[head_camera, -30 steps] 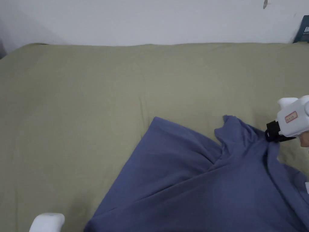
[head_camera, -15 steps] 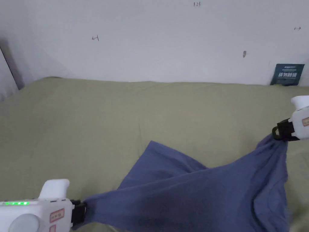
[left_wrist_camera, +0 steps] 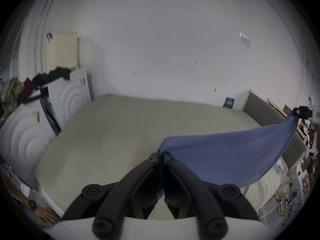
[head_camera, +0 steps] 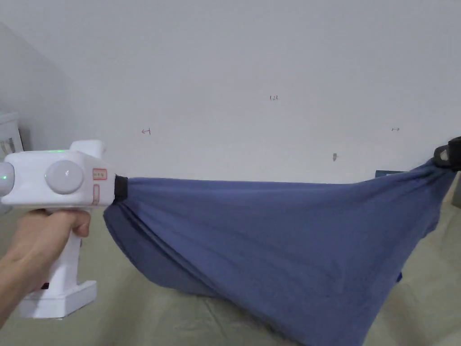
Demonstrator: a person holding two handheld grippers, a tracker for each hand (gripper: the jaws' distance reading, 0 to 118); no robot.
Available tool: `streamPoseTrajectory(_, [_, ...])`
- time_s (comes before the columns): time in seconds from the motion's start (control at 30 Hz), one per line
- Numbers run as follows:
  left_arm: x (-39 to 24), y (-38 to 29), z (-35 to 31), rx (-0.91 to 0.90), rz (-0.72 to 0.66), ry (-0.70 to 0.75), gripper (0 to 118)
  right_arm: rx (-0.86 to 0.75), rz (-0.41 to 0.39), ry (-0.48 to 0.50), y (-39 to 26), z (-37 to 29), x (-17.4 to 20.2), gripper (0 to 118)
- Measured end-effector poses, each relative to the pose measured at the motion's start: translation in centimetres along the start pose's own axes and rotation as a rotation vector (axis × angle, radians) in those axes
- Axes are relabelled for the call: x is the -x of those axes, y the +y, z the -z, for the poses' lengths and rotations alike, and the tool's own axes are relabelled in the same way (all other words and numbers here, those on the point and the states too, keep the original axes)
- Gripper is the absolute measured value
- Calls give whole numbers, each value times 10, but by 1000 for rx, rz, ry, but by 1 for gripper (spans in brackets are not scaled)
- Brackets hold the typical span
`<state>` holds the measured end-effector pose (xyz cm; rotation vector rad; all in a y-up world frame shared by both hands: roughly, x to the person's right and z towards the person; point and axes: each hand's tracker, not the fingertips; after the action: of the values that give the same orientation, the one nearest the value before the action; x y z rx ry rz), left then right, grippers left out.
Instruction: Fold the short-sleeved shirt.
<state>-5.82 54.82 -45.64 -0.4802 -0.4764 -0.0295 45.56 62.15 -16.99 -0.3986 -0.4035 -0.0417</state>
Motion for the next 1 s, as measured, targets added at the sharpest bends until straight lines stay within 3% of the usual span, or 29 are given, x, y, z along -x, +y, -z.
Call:
streamPoseTrajectory(0.37, [-20,94,-31,-95,61,67,0,-103,10,-61,43,-19,-1,2])
streamPoseTrajectory(1.0, [-28,143,9,-104,56,128,0,-140,-17,-113,114,33,12,2])
